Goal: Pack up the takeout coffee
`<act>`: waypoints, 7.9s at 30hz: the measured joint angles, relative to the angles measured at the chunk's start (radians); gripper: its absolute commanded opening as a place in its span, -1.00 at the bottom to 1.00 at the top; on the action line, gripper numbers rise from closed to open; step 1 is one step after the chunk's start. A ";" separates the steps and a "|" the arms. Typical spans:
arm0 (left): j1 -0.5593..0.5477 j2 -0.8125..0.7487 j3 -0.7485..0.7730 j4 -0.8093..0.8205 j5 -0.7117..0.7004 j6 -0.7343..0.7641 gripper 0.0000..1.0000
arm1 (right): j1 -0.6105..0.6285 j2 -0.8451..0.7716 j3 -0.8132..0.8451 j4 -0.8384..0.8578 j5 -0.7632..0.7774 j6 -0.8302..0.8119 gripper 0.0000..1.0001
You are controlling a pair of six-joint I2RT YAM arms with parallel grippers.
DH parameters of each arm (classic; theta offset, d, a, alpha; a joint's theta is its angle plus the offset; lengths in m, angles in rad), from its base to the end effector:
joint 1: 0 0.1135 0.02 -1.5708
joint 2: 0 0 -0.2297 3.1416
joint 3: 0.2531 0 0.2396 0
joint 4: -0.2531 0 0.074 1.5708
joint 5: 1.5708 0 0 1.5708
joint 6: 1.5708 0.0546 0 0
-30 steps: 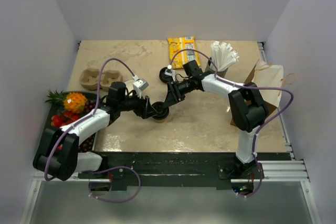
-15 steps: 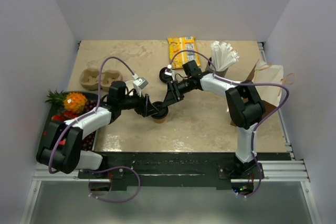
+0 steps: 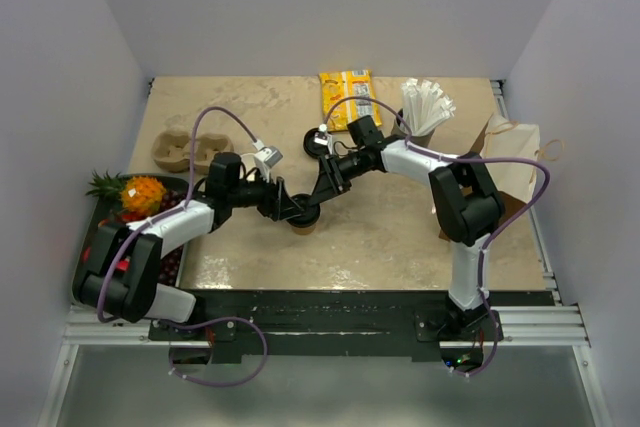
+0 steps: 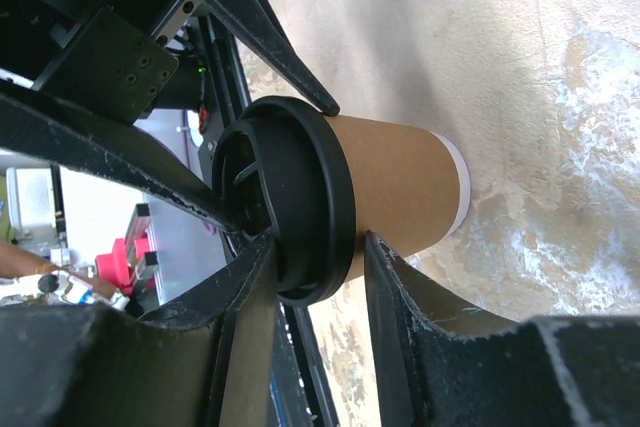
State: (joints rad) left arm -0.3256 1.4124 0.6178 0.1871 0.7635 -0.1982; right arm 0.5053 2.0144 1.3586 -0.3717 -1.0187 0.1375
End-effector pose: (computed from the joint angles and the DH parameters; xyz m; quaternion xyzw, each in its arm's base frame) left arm 0.2553 -0.1261 0.1521 0.2246 0.8098 -0.4302 0.3297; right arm 0.3206 0.2305 0.1392 -0.2824 0.8029 0.5197 0.0739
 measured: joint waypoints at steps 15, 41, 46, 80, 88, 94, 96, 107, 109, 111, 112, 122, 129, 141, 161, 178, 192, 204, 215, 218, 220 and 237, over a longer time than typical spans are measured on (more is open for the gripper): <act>0.084 0.053 -0.031 0.057 0.142 -0.090 0.31 | 0.014 0.000 0.029 -0.051 0.037 -0.015 -0.29; 0.245 -0.058 -0.179 0.071 0.178 -0.310 0.30 | 0.029 0.010 0.072 -0.106 0.054 -0.060 -0.27; 0.245 -0.014 -0.179 0.123 0.198 -0.357 0.30 | 0.029 0.010 0.072 -0.107 0.055 -0.060 -0.27; 0.210 0.080 0.051 -0.265 0.082 -0.259 0.32 | 0.038 0.016 0.104 -0.143 0.061 -0.085 -0.08; 0.194 -0.085 0.082 -0.319 -0.063 -0.151 0.41 | 0.028 0.016 0.163 -0.174 0.105 -0.191 0.31; 0.195 -0.139 0.184 -0.357 -0.066 -0.077 0.39 | -0.016 0.016 0.175 -0.184 0.145 -0.222 0.24; 0.200 -0.139 0.244 -0.399 -0.074 -0.036 0.39 | -0.024 0.016 0.187 -0.196 0.195 -0.279 0.22; 0.343 -0.128 0.495 -0.466 -0.137 0.138 0.37 | -0.021 0.016 0.190 -0.269 0.357 -0.544 0.21; 0.344 -0.138 0.455 -0.468 -0.115 0.138 0.38 | -0.012 0.016 0.190 -0.271 0.351 -0.542 0.20; 0.344 -0.157 0.407 -0.486 -0.073 0.140 0.42 | -0.005 0.015 0.183 -0.267 0.347 -0.536 0.20; 0.344 -0.168 0.385 -0.500 -0.048 0.150 0.44 | -0.002 0.012 0.174 -0.262 0.347 -0.530 0.20; -0.084 -0.176 0.344 -0.636 -0.038 0.289 0.99 | -0.063 -0.171 0.096 -0.171 0.419 -0.357 0.29; -0.378 0.008 0.368 -0.567 -0.195 0.285 0.99 | -0.193 -0.306 0.114 -0.100 0.542 -0.212 0.31; -0.657 0.238 0.392 -0.471 -0.258 0.217 0.99 | -0.370 -0.383 0.034 -0.063 0.536 -0.066 0.32; -0.759 0.309 0.343 -0.311 -0.200 0.294 0.54 | -0.412 -0.393 -0.061 -0.041 0.398 -0.055 0.27; -0.581 0.048 -0.114 0.492 -0.415 0.264 0.66 | -0.287 -0.443 -0.072 0.014 0.388 -0.159 0.25; -0.573 0.422 -0.096 1.009 -0.600 0.190 0.69 | -0.282 -0.406 -0.003 0.038 0.533 -0.177 0.24; -0.573 0.557 -0.096 1.041 -0.619 0.182 0.67 | -0.206 -0.319 0.056 -0.150 0.711 -0.383 0.18; -0.572 0.483 -0.142 1.036 -0.530 0.154 0.99 | -0.198 -0.330 0.001 -0.275 0.766 -0.452 0.25; -0.572 0.341 -0.142 0.974 -0.480 0.119 0.99 | -0.198 -0.334 0.019 -0.294 0.758 -0.439 0.25; -0.571 0.243 -0.116 0.897 -0.452 0.096 0.99 | -0.198 -0.333 0.047 -0.320 0.746 -0.430 0.25; -0.629 0.402 0.436 0.217 -0.352 0.130 0.99 | -0.320 -0.306 0.178 -0.566 0.661 -0.453 0.25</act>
State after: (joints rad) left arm -0.9550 1.8149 1.0538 0.4046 0.4118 -0.0681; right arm 0.1848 1.7084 1.5364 -0.9382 -0.3573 -0.3157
